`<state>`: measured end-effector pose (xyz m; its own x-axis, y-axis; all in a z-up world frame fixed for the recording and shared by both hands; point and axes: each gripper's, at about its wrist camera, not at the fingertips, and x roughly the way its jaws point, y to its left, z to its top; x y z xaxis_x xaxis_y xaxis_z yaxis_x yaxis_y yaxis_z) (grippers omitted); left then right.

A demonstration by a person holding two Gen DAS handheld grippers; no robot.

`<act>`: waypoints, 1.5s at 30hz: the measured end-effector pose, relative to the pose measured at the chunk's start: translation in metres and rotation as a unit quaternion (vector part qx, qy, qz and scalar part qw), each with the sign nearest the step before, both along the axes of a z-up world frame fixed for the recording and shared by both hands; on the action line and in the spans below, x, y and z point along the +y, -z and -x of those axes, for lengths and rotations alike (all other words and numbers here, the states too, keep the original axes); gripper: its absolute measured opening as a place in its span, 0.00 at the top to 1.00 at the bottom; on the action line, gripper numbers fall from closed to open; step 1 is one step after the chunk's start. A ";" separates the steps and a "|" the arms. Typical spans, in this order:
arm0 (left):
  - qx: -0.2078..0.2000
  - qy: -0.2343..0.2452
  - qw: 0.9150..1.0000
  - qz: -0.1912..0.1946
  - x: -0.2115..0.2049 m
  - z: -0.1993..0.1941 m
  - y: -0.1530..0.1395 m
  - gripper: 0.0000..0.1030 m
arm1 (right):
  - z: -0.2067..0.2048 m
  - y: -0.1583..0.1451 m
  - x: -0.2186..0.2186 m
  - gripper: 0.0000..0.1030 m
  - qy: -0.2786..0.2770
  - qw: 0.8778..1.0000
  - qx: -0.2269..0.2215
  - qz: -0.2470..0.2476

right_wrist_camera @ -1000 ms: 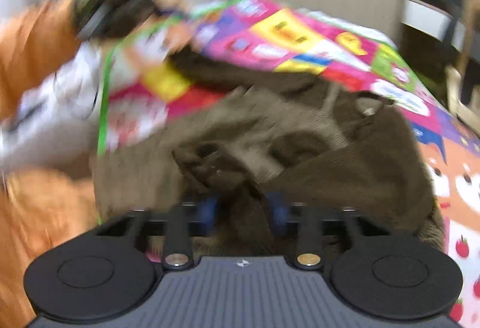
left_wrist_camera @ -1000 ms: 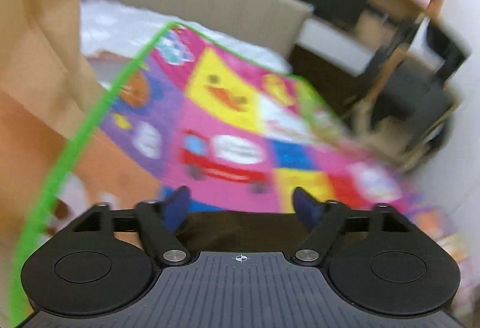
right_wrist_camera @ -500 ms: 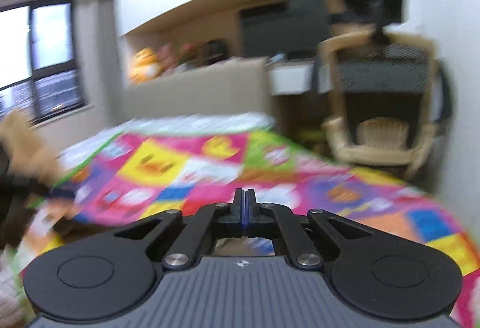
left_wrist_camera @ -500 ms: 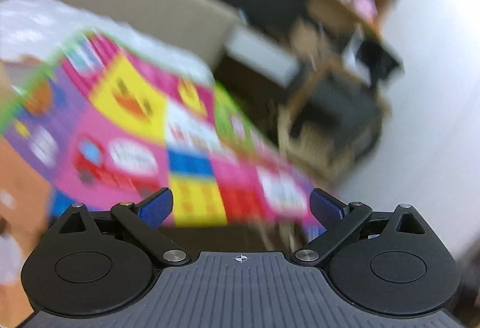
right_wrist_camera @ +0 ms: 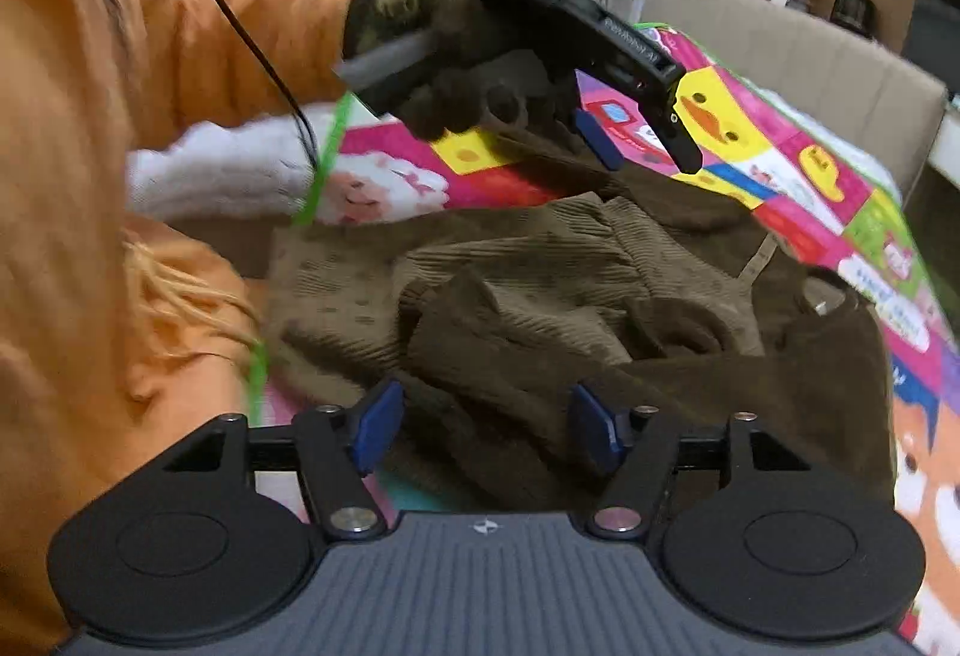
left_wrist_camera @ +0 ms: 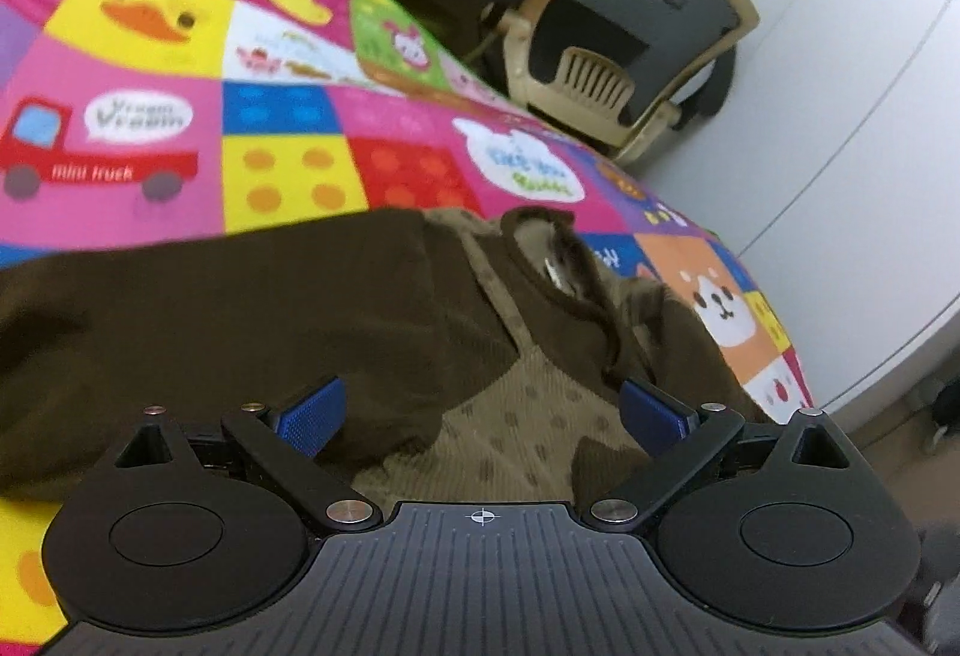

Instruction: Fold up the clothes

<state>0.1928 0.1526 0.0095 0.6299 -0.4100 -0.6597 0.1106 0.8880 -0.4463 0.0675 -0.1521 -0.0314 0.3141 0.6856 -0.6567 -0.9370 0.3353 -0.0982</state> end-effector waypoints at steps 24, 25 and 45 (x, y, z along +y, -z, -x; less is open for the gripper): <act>-0.019 0.004 0.999 0.035 0.003 -0.011 0.014 0.03 | -0.218 -0.035 -0.233 0.99 0.634 0.751 -0.169 -0.077; -0.015 -0.001 0.999 0.036 0.003 -0.016 0.018 0.03 | -0.223 -0.020 -0.239 0.99 0.649 0.742 -0.158 -0.058; -0.017 -0.155 0.987 -0.042 0.073 -0.060 0.045 0.03 | -0.247 -0.004 0.015 0.69 0.342 0.939 0.011 -0.042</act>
<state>0.2527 0.2257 -0.0352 0.7393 -0.1388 -0.6589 -0.1584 0.9152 -0.3706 0.3145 -0.1374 -0.0273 0.6872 0.3773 -0.6208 -0.5004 0.8653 -0.0281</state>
